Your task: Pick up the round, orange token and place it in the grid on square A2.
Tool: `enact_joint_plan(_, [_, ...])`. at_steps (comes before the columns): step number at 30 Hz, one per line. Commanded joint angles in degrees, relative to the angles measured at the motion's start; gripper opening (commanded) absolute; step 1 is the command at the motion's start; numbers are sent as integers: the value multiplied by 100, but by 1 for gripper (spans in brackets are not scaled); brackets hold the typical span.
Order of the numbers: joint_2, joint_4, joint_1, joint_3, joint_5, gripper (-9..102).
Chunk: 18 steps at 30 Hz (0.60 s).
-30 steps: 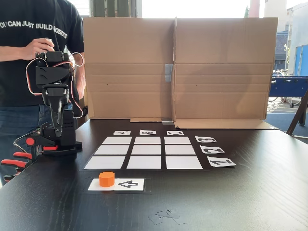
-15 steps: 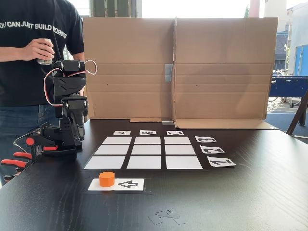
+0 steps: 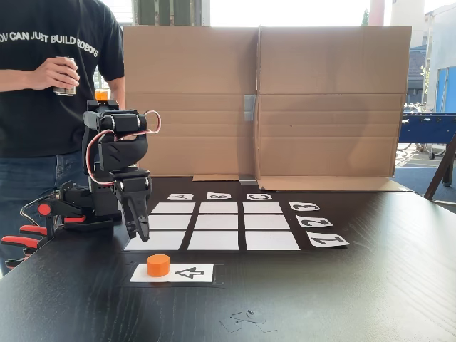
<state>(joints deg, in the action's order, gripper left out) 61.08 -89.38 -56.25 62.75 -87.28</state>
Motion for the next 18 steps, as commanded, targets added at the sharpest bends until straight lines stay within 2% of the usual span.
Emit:
enact_joint_plan(1, [-158,-44,105,-431,-35,45])
enact_joint_plan(18, [-729,-18,580,-615,-35,46])
